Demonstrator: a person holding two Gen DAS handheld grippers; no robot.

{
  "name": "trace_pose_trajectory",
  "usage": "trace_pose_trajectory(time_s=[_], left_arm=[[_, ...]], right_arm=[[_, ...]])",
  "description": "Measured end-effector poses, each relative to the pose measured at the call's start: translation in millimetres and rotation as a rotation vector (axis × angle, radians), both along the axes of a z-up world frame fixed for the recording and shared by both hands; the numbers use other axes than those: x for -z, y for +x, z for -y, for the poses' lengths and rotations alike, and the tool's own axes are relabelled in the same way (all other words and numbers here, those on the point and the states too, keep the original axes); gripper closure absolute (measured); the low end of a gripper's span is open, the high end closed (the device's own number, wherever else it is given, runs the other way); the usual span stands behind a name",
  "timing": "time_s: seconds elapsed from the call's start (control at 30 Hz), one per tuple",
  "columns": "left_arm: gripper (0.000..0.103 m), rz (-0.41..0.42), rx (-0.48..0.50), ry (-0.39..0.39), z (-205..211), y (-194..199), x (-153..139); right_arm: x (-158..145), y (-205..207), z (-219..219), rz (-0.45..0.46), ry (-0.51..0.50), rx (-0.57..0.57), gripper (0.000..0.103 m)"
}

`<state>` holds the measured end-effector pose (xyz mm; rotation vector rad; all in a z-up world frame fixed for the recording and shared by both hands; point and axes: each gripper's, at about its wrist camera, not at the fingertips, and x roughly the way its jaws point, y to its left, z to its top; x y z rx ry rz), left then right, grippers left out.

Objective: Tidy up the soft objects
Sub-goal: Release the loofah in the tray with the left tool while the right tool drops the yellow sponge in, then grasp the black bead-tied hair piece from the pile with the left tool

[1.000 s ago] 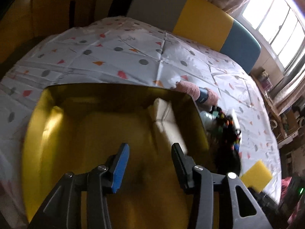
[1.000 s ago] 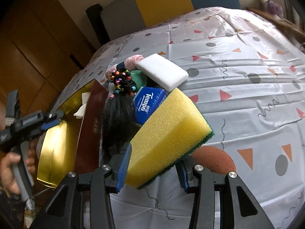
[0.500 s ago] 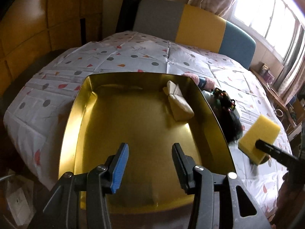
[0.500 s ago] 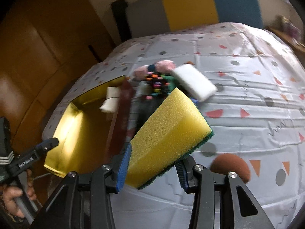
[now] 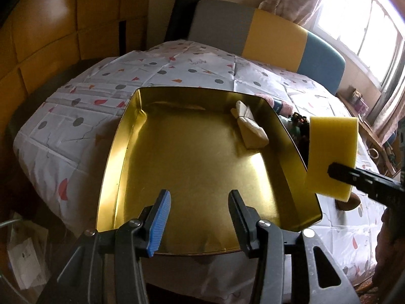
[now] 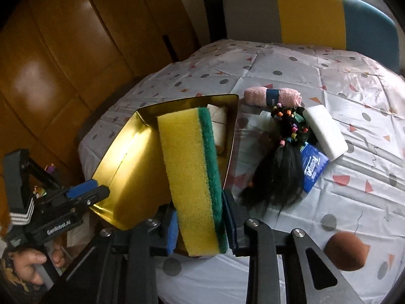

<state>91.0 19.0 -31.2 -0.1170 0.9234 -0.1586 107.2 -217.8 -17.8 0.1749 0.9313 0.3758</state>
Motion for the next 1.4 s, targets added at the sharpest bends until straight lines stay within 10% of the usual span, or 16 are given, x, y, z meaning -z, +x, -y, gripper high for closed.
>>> trace_pose_trajectory(time_s=[0.3,0.53,0.73,1.4], left_arm=[[0.055,0.006,-0.028,-0.024,-12,-1,-2],[0.055,0.008,-0.047,-0.023,-20,-5,-4],[0.049,0.011,-0.044,-0.021,-19,-5,-5],[0.048,0.026,0.009,0.023,5,-15,-13]], right_arm=[[-8,22,-21,-0.081,0.191,-0.092,0.073],[44,50,-48,-0.213,0.075,-0.061,0.070],[41,54,-44,-0.143,-0.012,0.001,0.044],[4,7,53,0.021,-0.133,0.198,0.031]])
